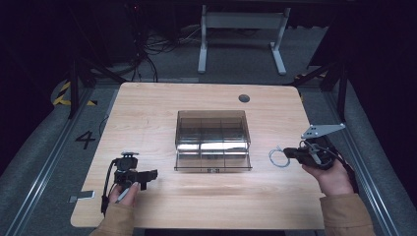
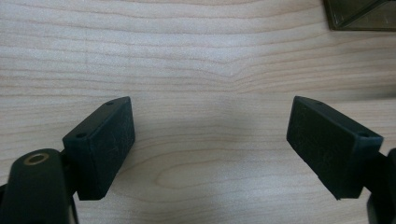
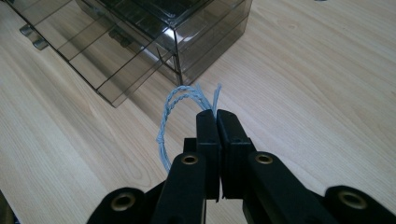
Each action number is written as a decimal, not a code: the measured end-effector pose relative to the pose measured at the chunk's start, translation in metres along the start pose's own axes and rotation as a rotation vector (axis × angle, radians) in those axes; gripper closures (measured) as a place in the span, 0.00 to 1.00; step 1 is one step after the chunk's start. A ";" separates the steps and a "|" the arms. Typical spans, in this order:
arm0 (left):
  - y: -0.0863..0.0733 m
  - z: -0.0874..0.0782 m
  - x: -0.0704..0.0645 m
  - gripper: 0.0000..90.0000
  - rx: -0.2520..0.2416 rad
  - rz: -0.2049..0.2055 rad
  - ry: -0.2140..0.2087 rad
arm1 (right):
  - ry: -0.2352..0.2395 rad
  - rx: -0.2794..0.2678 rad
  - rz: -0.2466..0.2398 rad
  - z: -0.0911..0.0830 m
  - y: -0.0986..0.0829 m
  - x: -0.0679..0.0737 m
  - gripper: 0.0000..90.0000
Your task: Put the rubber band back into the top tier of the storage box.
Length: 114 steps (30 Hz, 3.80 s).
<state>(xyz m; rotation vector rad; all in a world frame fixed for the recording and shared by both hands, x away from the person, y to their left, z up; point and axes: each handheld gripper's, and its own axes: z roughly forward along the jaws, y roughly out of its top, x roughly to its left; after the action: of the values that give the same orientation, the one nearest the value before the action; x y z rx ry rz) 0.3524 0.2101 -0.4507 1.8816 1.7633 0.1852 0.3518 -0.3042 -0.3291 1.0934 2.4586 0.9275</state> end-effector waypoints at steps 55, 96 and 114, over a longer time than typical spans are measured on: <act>0.000 0.000 -0.001 0.18 0.002 0.003 -0.004 | 0.080 -0.043 -0.123 -0.010 0.071 0.041 0.99; 0.000 -0.001 -0.001 0.18 0.001 0.010 -0.009 | 0.178 0.003 -0.238 0.033 0.120 0.081 0.98; 0.001 -0.001 -0.001 0.18 0.000 0.011 -0.012 | 0.197 0.032 -0.282 0.061 0.128 0.094 0.98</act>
<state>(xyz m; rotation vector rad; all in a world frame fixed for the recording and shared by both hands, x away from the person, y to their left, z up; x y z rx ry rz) 0.3524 0.2099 -0.4495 1.8889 1.7453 0.1783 0.3906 -0.1432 -0.2909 0.6659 2.7029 0.9477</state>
